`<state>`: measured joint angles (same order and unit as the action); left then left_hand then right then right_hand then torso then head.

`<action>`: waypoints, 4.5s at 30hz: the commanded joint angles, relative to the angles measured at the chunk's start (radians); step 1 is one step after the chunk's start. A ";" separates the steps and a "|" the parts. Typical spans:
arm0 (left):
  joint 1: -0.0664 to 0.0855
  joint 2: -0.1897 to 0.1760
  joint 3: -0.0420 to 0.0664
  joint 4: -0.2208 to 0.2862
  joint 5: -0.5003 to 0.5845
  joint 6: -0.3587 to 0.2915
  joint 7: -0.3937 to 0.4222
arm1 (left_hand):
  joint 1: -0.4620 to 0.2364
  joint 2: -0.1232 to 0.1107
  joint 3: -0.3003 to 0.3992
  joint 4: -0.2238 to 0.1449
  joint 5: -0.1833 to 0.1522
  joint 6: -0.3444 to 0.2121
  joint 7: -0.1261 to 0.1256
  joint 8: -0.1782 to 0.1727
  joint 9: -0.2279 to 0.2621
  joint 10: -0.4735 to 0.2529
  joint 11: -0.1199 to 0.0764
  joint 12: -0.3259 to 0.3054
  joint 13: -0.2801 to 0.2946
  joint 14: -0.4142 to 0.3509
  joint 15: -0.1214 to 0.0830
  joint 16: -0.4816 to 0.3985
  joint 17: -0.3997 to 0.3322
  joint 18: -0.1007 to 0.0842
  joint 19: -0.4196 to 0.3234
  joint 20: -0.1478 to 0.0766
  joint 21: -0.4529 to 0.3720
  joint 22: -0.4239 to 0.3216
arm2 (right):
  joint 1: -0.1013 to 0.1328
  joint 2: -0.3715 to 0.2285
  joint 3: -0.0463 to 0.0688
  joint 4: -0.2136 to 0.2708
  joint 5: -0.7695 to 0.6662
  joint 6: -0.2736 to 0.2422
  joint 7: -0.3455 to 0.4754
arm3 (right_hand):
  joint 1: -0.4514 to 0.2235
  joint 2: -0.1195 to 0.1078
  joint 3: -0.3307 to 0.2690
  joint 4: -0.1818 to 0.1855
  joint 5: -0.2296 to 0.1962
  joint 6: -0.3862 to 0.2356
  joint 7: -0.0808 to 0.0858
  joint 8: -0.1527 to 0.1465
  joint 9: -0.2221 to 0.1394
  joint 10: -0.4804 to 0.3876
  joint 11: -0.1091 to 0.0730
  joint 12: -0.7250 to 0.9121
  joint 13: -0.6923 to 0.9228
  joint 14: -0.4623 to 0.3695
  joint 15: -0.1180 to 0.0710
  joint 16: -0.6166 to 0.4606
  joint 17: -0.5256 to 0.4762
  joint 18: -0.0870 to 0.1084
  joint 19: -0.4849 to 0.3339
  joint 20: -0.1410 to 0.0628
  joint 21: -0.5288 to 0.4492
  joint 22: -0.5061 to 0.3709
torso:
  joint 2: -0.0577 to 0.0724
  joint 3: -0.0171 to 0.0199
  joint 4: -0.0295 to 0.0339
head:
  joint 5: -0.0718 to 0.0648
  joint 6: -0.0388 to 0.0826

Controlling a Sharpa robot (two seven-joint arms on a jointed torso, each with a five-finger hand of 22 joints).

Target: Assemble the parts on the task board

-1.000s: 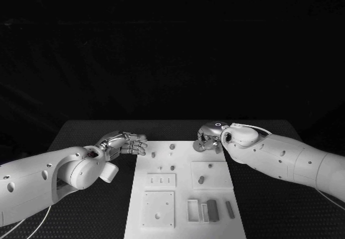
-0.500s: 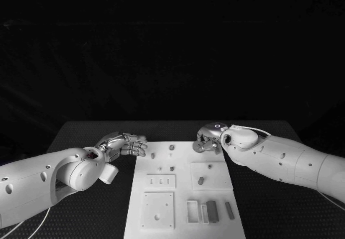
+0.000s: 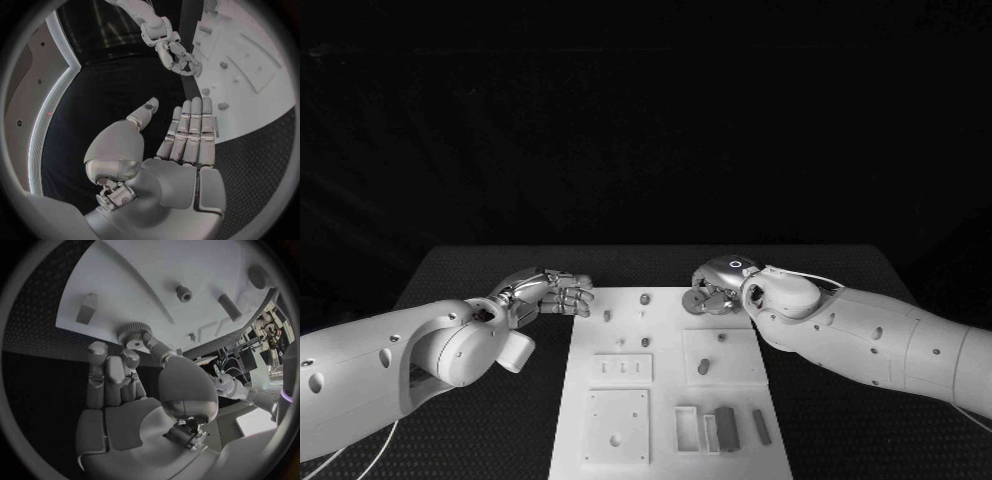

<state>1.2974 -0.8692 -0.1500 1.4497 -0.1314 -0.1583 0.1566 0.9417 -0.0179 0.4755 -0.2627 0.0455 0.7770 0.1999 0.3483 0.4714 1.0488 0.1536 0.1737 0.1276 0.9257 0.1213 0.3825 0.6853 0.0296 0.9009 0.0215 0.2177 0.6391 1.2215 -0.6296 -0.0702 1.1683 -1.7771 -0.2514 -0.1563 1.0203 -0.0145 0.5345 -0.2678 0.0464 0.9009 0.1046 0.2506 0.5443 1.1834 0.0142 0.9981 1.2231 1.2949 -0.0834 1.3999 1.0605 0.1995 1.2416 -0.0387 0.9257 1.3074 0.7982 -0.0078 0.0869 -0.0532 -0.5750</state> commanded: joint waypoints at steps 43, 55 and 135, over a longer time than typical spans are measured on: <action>0.005 0.002 0.001 0.008 -0.002 -0.008 0.005 | 0.002 -0.010 -0.003 -0.002 0.004 -0.004 0.002 -0.007 -0.002 0.000 0.004 -0.010 -0.001 0.008 -0.002 -0.009 0.005 0.015 0.003 -0.002 -0.006 0.002 | -0.012 0.131 -0.021 0.128 -0.208 -0.071 -0.149 | -0.019 -0.079 0.018 0.039 0.004 0.048 0.014 0.001 -0.009 0.021 -0.008 -0.005 -0.031 0.022 -0.018 -0.006 -0.013 0.062 0.023 -0.007 -0.001 0.013 | 0.002 -0.0007 0.0026 | 0.013 0.015; 0.006 0.003 0.001 0.012 -0.002 -0.006 0.004 | 0.002 -0.010 -0.003 -0.002 0.004 -0.004 0.002 -0.007 -0.002 0.000 0.004 -0.010 -0.001 0.008 -0.002 -0.010 0.005 0.015 0.003 -0.002 -0.006 0.002 | -0.028 0.163 -0.023 0.079 -0.208 -0.069 -0.146 | -0.019 -0.080 0.018 0.041 0.004 0.045 0.015 -0.001 -0.011 0.021 -0.008 -0.005 -0.032 0.022 -0.017 -0.005 -0.012 0.062 0.024 -0.007 -0.001 0.014 | 0.002 0.0009 0.0003 | 0.019 0.012; 0.007 0.005 0.001 0.010 0.005 -0.004 -0.008 | -0.027 -0.010 -0.007 0.033 0.004 -0.020 0.009 -0.019 -0.007 -0.008 0.010 -0.026 -0.004 0.008 -0.001 -0.025 0.018 0.014 0.002 -0.001 -0.015 0.003 | -0.039 0.200 -0.025 -0.021 -0.048 0.043 -0.089 | -0.071 -0.075 0.014 0.160 0.004 -0.062 0.037 -0.046 -0.039 -0.008 0.014 0.003 -0.052 0.003 0.002 -0.018 -0.031 0.062 0.015 -0.006 -0.018 0.019 | 0.001 0.0018 -0.0013 | 0.021 0.008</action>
<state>1.3017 -0.8644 -0.1499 1.4564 -0.1303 -0.1659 0.1473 0.9221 -0.0277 0.4686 -0.2364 0.0455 0.7658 0.1964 0.3358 0.4653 1.0451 0.1572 0.1530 0.1249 0.9256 0.1213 0.3600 0.7019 0.0290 0.9008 0.0216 0.2077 0.6415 1.1865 -0.4252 -0.0920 1.1526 -1.8489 -0.2697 -0.2517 0.9464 -0.1006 0.5493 -0.1141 0.0464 0.8285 0.1382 0.2008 0.5039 1.1794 0.0285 0.9956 1.1718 1.3001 -0.0797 1.3843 1.0290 0.2016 1.2635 -0.0424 0.9133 1.3079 0.7995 -0.0055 0.0856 -0.0317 -0.5665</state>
